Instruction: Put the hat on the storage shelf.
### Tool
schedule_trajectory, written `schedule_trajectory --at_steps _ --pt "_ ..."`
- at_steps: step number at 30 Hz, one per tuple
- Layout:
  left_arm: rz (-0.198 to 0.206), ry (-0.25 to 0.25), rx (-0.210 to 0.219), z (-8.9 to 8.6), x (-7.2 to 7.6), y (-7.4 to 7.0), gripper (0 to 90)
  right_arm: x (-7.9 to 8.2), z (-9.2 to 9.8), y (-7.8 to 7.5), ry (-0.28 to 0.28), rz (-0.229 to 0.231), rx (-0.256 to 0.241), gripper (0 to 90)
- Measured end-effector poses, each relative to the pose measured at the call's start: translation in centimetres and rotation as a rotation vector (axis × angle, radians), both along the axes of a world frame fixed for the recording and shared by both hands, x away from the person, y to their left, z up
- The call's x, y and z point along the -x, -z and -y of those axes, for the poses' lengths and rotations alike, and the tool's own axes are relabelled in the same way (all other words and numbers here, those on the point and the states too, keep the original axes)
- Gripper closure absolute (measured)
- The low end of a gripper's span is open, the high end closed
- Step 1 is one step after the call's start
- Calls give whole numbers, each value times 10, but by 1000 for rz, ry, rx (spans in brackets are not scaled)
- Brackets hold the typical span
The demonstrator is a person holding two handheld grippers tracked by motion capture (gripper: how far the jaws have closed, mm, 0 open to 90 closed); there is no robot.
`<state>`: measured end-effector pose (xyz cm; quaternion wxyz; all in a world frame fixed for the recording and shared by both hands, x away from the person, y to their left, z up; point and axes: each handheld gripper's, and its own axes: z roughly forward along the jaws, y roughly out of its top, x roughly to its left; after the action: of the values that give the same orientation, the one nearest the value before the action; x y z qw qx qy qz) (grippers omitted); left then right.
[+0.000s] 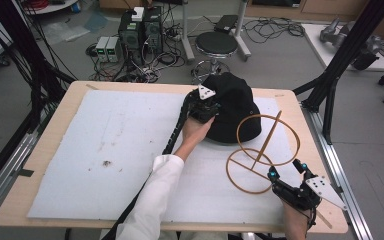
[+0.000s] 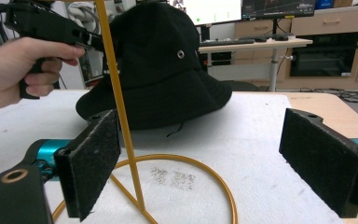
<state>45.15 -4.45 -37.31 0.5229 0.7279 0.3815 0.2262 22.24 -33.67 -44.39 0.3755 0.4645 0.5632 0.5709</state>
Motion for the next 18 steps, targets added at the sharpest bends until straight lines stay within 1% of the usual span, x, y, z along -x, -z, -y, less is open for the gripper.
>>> schedule_trajectory --at_steps 2,3,6,9,11,13,17,18 --pt "13 -14 7 -6 2 -6 871 0 0 0 1 0 1 119" --pt "13 -14 7 -6 2 -6 871 0 0 0 1 0 1 119" --pt "30 -26 19 -12 4 -13 871 0 1 0 2 4 0 119" --pt "49 -29 38 -21 6 -20 870 0 0 0 1 1 2 119" --pt "60 -42 46 -27 7 -25 870 0 0 0 0 2 3 119" --pt "68 -46 60 -34 8 -30 870 -1 -1 0 0 4 0 119" --pt "89 -50 85 -46 12 -39 870 -1 -1 0 -2 5 11 119" --pt "100 -49 103 -51 14 -44 870 -1 -1 0 -2 7 10 119"
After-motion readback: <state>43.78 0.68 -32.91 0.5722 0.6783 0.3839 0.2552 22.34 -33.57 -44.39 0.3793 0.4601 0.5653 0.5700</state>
